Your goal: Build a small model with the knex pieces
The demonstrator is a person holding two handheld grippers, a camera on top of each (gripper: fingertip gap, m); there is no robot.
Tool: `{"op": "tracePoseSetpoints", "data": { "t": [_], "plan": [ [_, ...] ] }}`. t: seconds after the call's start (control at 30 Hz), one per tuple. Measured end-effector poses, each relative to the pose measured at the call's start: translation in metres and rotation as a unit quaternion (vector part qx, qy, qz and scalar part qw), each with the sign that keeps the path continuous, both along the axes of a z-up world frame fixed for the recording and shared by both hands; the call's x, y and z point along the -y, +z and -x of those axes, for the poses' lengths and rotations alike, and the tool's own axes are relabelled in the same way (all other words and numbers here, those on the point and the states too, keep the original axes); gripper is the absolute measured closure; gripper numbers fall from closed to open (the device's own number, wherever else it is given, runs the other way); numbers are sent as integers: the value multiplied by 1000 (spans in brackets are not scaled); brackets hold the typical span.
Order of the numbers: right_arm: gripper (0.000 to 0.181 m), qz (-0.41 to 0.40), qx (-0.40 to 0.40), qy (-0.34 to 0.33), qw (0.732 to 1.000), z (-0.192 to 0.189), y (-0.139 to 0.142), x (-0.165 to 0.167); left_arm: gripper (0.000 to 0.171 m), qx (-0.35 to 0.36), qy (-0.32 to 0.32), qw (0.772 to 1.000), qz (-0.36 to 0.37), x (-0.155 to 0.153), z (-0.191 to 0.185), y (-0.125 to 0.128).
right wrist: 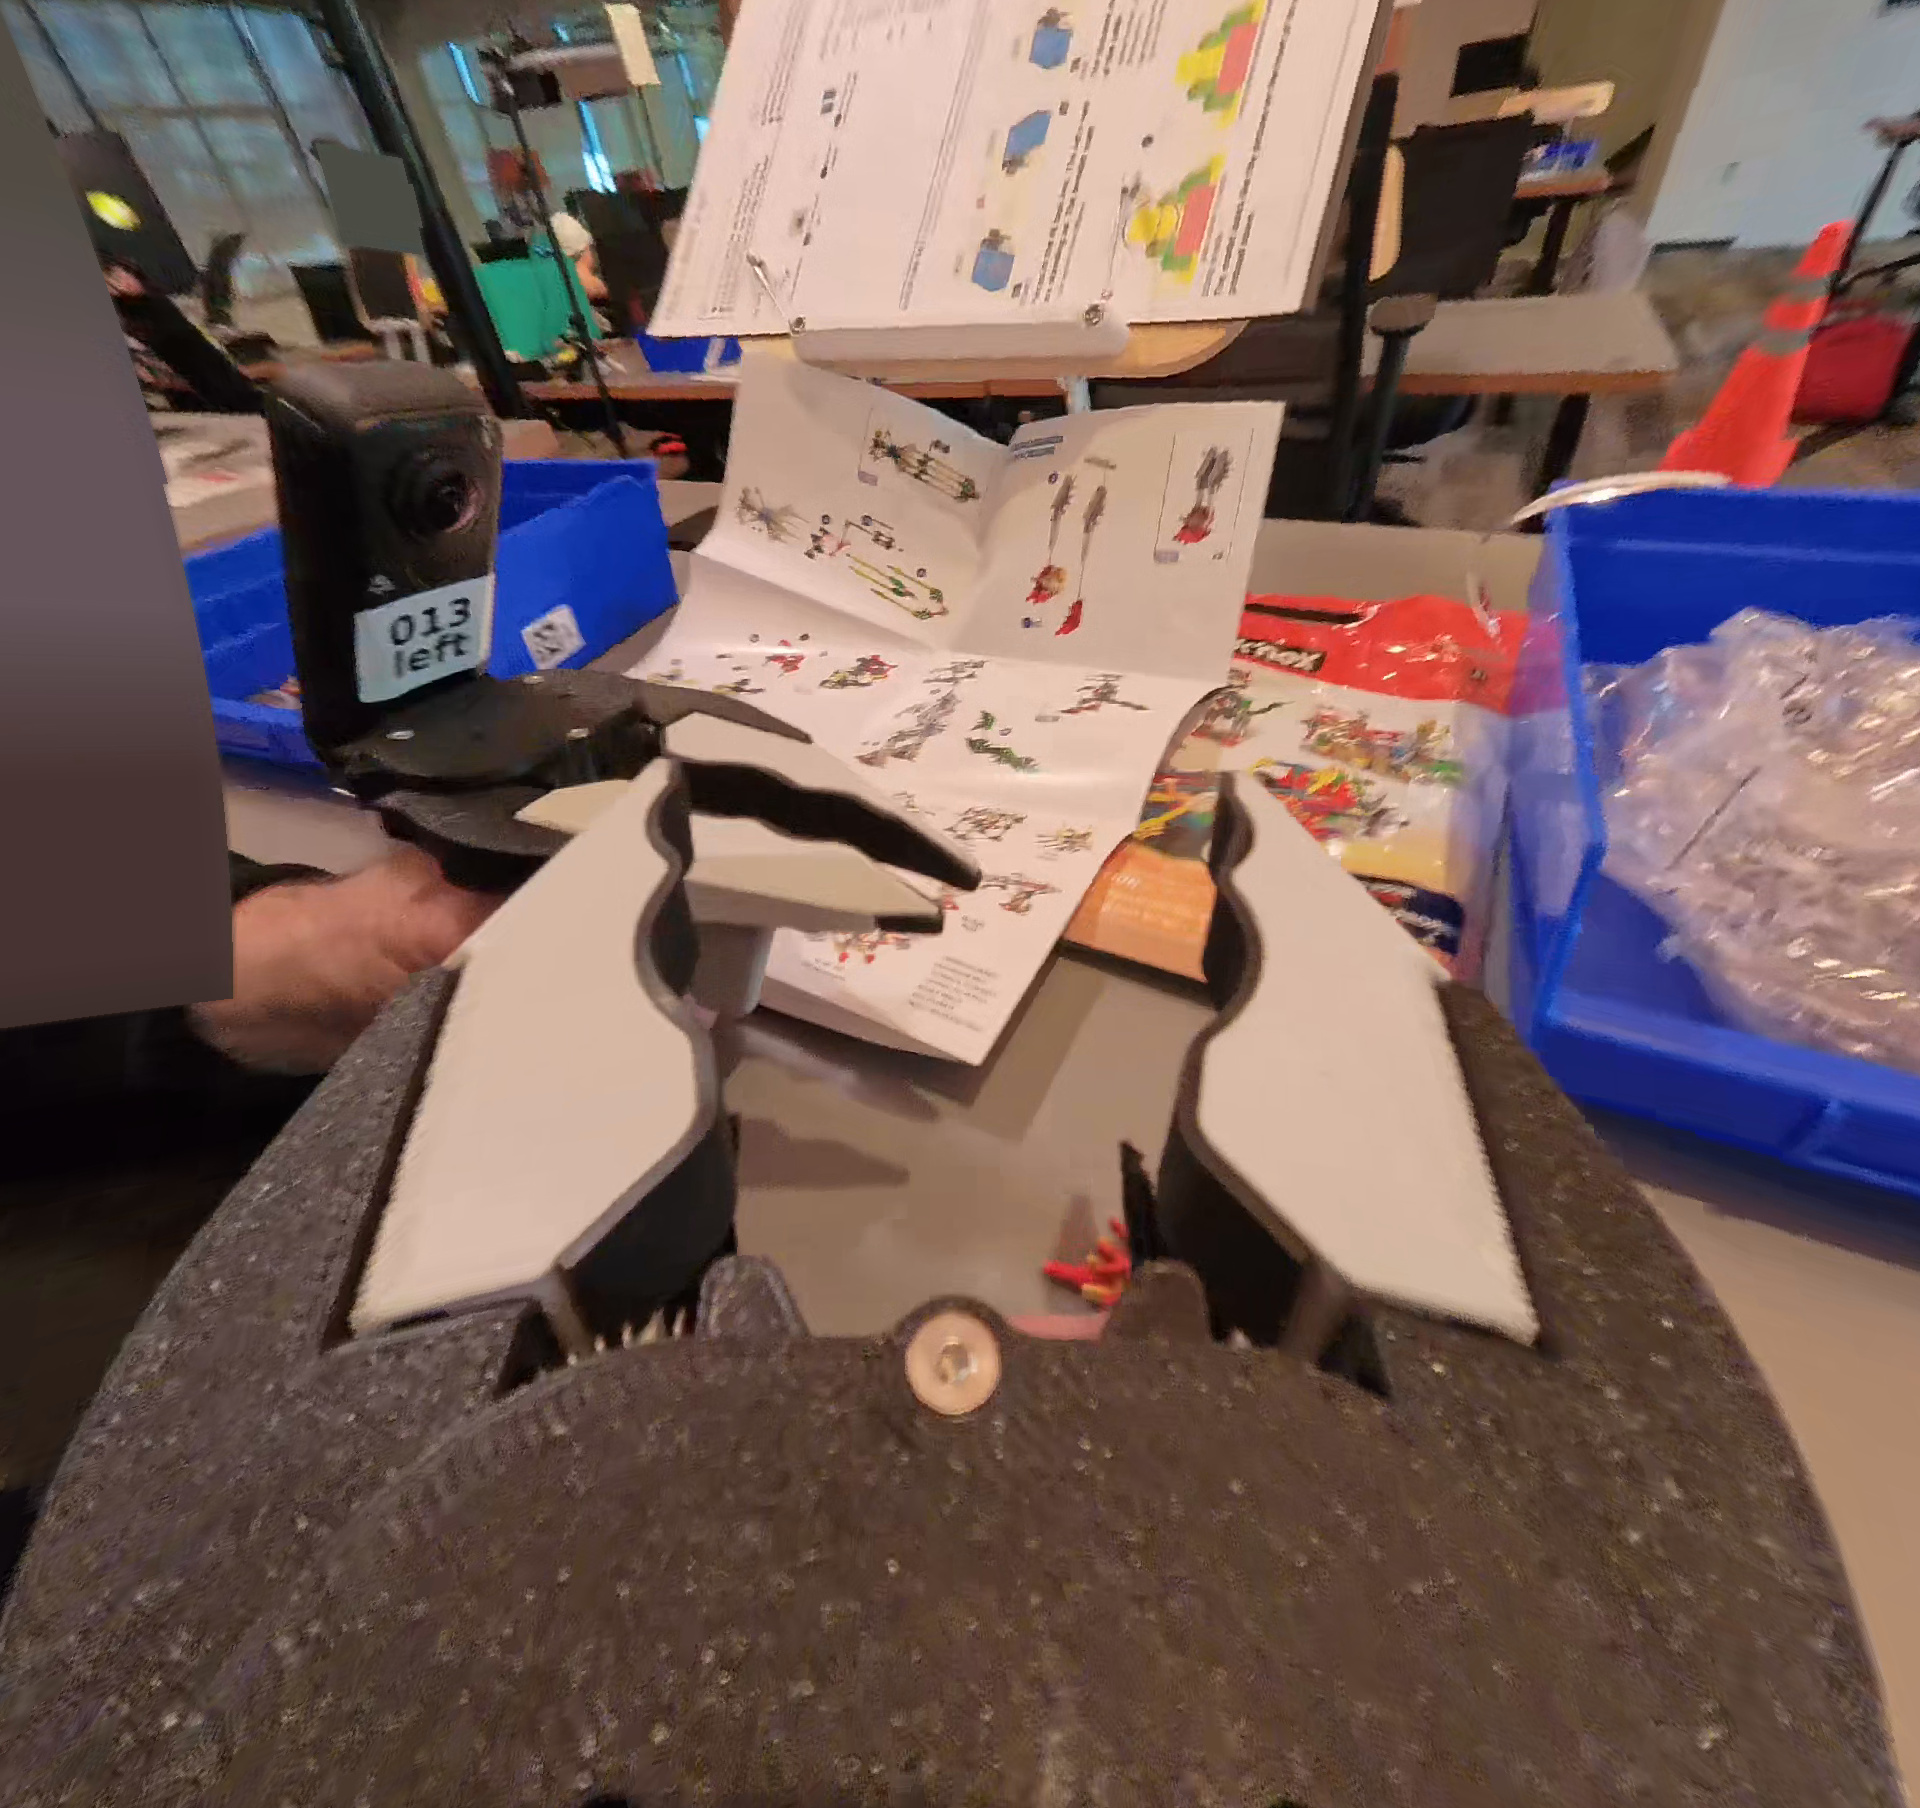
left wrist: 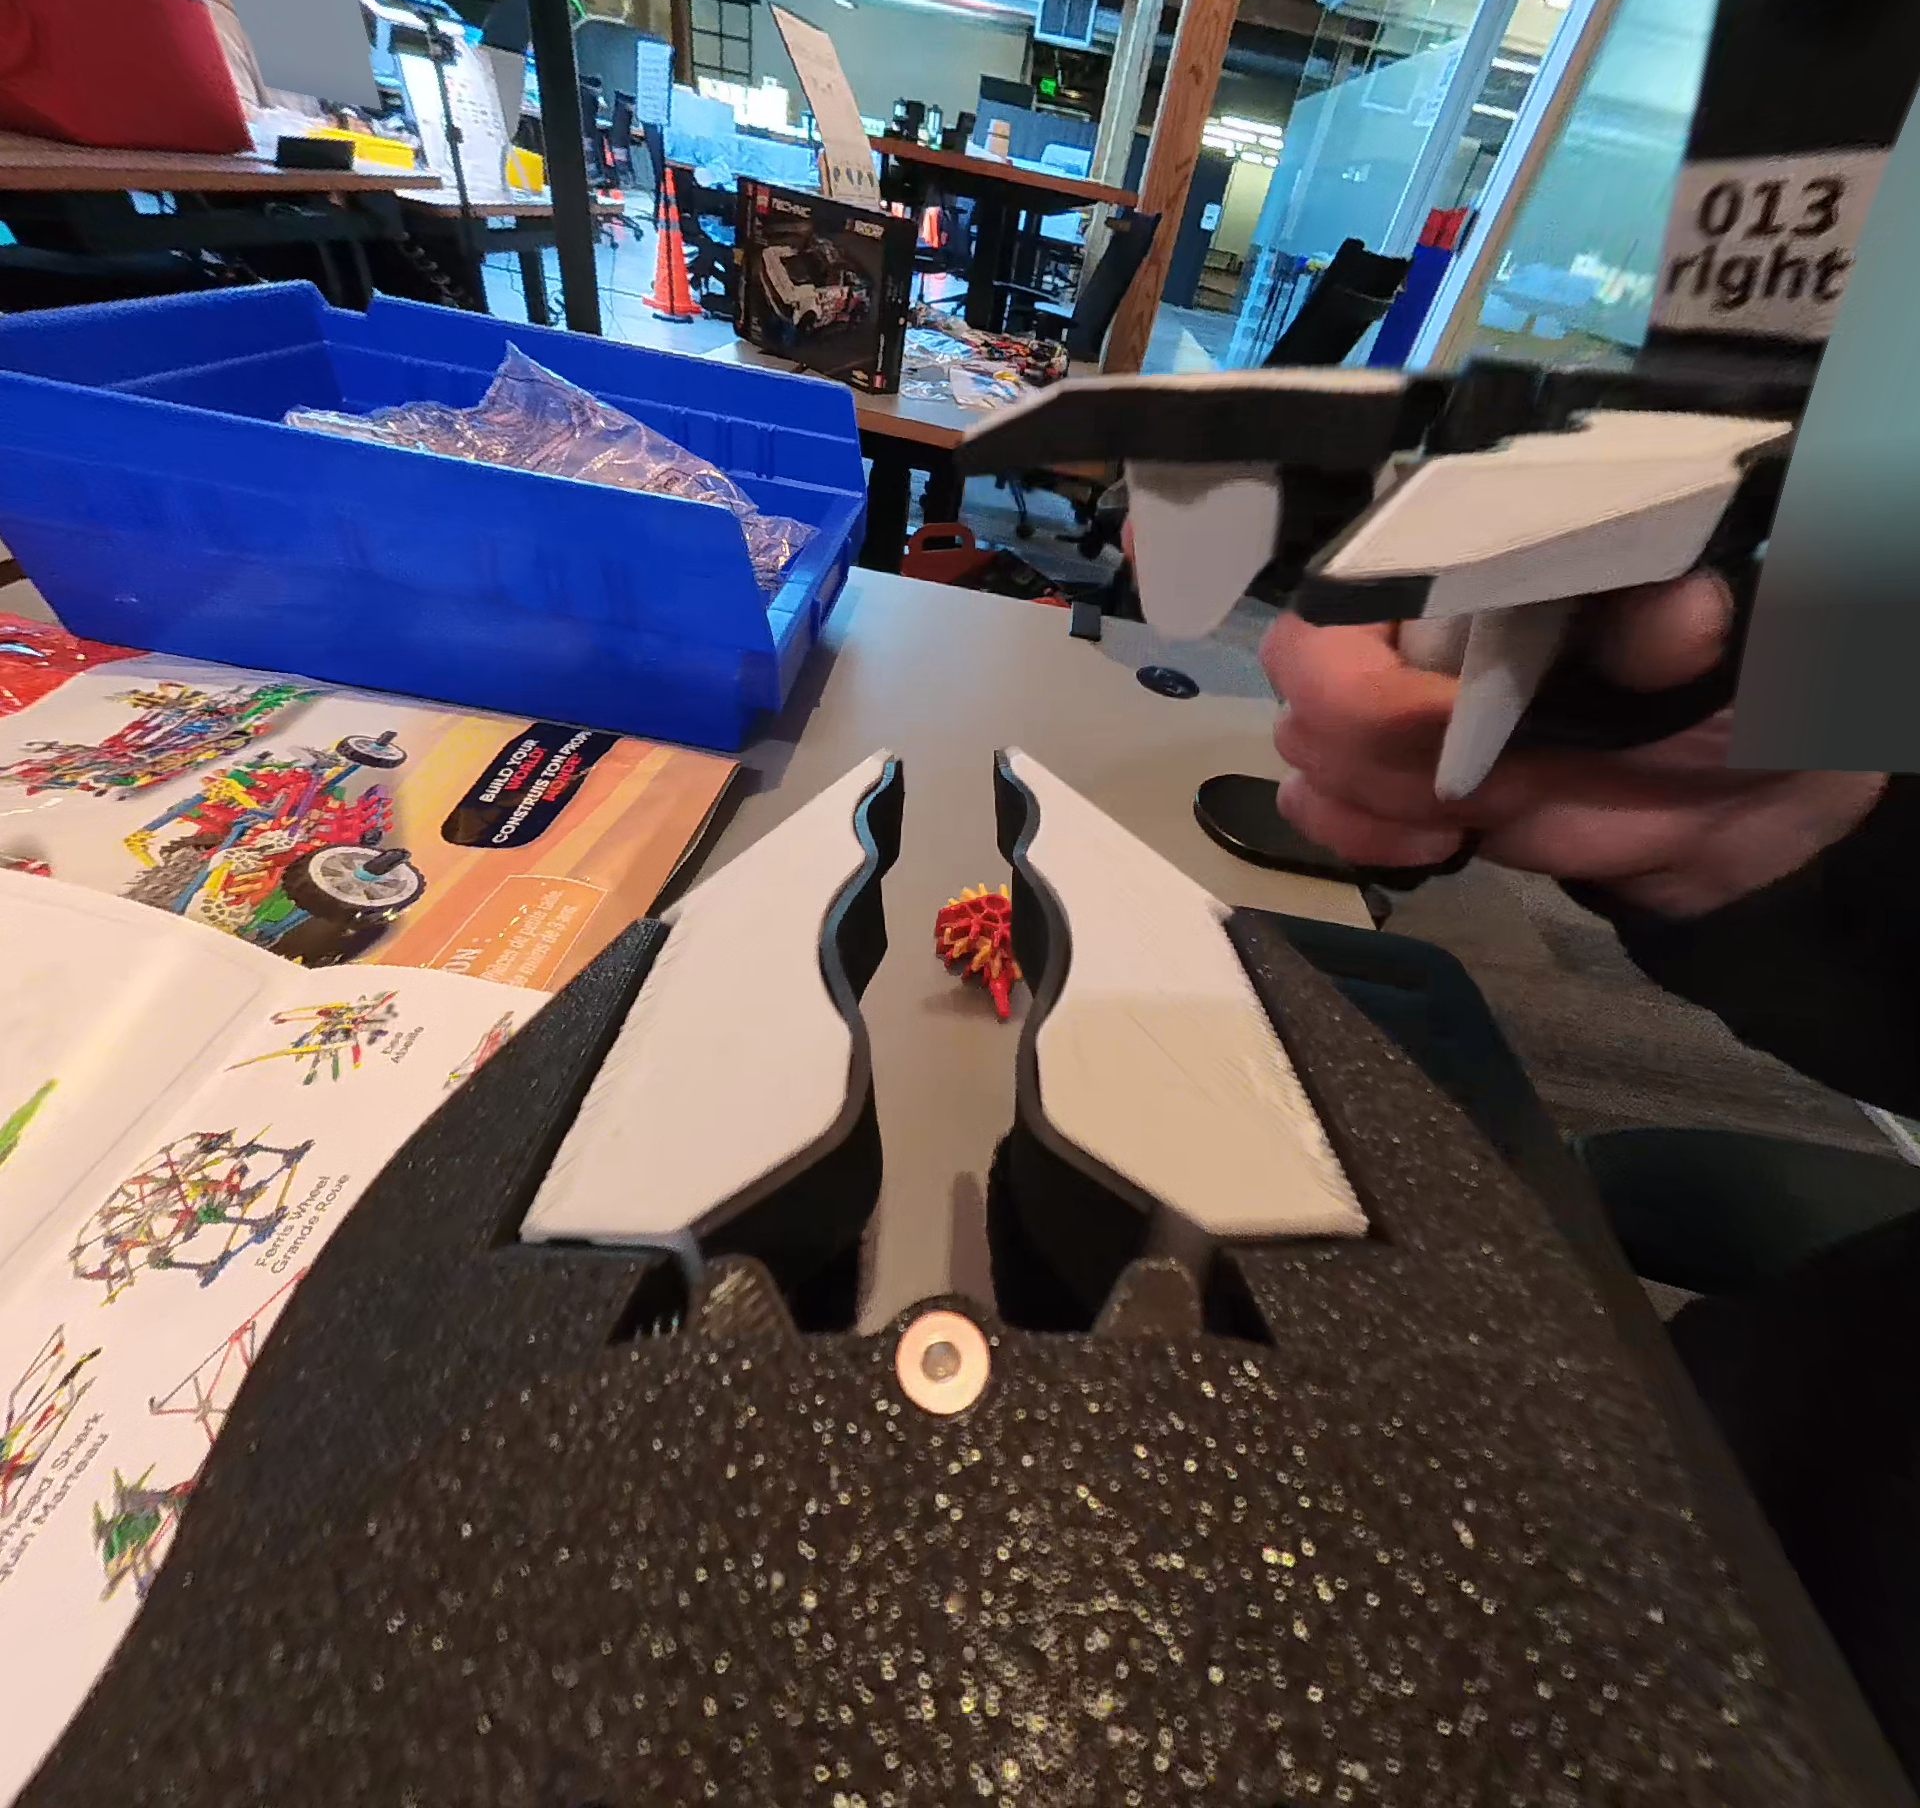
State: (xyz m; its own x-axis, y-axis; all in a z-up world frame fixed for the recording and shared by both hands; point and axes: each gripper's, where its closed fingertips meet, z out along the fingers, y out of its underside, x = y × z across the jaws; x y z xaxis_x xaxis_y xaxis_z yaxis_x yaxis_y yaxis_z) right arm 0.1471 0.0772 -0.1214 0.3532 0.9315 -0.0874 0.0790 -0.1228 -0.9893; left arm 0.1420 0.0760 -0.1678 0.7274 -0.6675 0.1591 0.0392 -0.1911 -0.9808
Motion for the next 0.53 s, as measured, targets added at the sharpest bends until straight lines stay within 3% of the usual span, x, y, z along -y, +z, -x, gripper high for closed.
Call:
{"op": "tracePoseSetpoints", "data": {
  "t": [0.1, 0.3, 0.37, 0.43, 0.53],
  "plan": [
    [79, -8, -5, -15, 1000, 1, 1, -8, 154, 5, 1, 1000, 5, 0, 0, 0],
    [85, 81, -104, -64, 989, -20, 4, -42, 149, 8, 9, 1000, 10, 0, 1, -2],
    [82, 104, -139, -51, 983, -23, 8, -43, 147, 9, 10, 1000, 11, 0, 0, -1],
    [75, 154, -247, 7, 957, -28, 38, -32, 147, 7, 14, 1000, 4, -1, 1, 0],
    [54, 204, -439, 145, 863, -56, 116, 3, 147, 16, 15, 1000, 7, -2, 2, 0]
  ]
}}
